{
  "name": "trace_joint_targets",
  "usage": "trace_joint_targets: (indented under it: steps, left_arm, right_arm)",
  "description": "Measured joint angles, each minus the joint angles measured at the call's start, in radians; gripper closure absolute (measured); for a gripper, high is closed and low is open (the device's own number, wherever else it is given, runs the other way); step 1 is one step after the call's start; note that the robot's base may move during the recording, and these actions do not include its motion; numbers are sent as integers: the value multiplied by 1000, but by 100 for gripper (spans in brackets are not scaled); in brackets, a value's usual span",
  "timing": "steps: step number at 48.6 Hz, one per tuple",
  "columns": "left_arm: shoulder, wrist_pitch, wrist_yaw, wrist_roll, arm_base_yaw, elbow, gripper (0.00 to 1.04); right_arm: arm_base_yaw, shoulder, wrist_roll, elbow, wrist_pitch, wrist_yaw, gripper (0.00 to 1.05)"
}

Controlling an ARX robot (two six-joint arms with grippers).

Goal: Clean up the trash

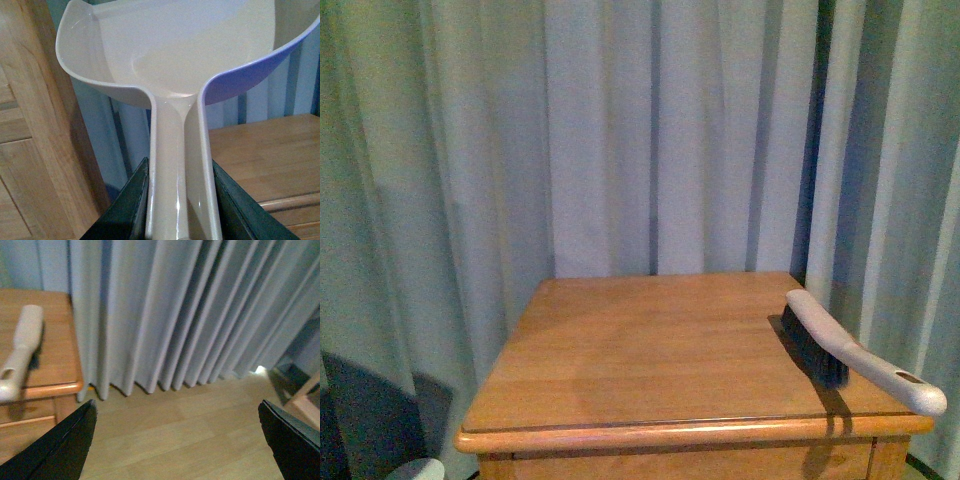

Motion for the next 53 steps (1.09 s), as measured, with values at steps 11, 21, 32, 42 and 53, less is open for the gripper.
trace_joint_targets:
  steps: [11, 21, 32, 42, 53]
  left_arm:
    - [0, 0, 0, 0, 0, 0, 76]
    - [0, 0, 0, 0, 0, 0, 76]
    - [0, 0, 1, 0, 0, 0, 76]
    - [0, 0, 1, 0, 0, 0, 76]
    - [0, 0, 1, 0, 0, 0, 76]
  right_arm:
    - [-23, 432, 219, 374, -169, -183, 7]
    - [-10, 776, 399, 634, -312, -299, 7]
    - [8, 997, 474, 756, -307, -341, 7]
    - [12, 1120, 509, 819, -281, -374, 7]
    - [13, 1184, 512, 858, -267, -391, 7]
